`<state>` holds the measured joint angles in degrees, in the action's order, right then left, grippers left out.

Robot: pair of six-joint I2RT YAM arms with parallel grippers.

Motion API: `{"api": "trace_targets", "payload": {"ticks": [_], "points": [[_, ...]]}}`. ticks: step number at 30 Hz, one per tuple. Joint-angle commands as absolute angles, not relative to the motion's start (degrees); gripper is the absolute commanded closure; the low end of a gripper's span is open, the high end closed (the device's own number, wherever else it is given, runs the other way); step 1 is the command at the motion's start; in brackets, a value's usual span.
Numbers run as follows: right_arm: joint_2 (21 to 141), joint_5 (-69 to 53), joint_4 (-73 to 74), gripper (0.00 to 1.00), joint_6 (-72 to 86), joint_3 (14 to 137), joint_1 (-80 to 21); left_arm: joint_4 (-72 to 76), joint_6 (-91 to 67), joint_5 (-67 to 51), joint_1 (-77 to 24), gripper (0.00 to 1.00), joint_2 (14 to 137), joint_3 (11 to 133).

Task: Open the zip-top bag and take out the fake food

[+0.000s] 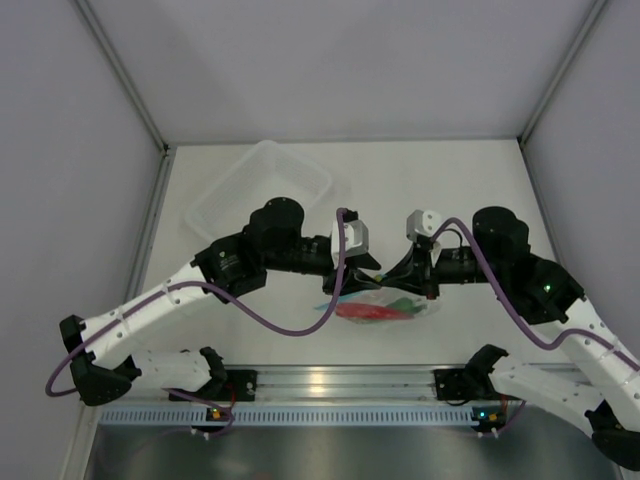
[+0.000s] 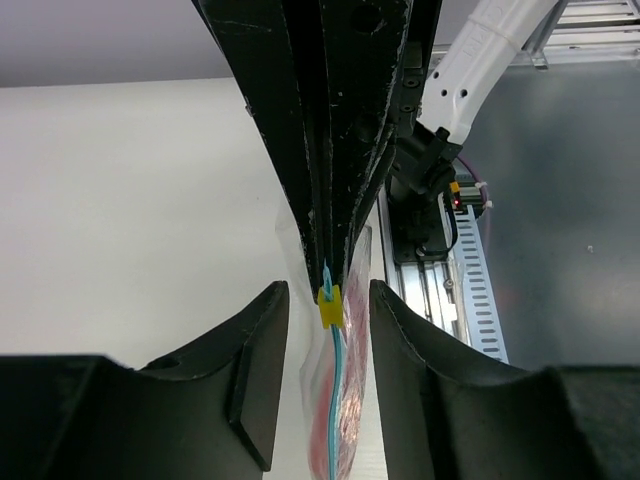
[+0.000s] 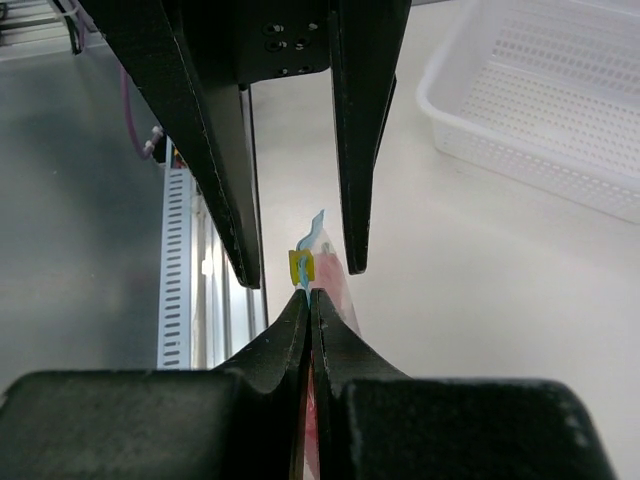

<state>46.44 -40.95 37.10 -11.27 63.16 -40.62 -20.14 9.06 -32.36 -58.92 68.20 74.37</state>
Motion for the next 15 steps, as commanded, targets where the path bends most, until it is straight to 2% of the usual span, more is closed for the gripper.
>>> {"api": "trace_targets", "payload": {"ticks": [1, 4, 6, 7, 12, 15], "points": [[45.53, -40.43, 33.58, 1.0, -10.28, 66.09, -41.66, -16.7, 8.7, -33.4, -58.89, 0.56, 66.62, 73.92], [45.35, -40.6, 33.14, 1.0, -10.02, 66.09, -41.75, -16.7, 8.26, -33.13, -58.97, 0.6, 67.15, 73.83], [45.53, -40.78, 33.05, 1.0, -9.93, 66.18, -41.66, -16.61, 8.0, -33.57, -58.97, 0.68, 67.41, 73.92], [45.53, -40.78, 33.05, 1.0, -9.93, 66.09, -41.75, -16.61, 8.09, -33.92, -58.97, 0.77, 67.76, 74.0], [44.83, -40.34, 31.99, 1.0, -9.76, 65.39, -41.66, -16.7, 7.91, -33.49, -58.89, 0.8, 68.2, 73.92], [44.3, -39.03, 31.03, 1.0, -9.06, 65.22, -41.66, -16.7, 7.82, -33.49, -58.8, 0.89, 68.29, 73.92]]}}
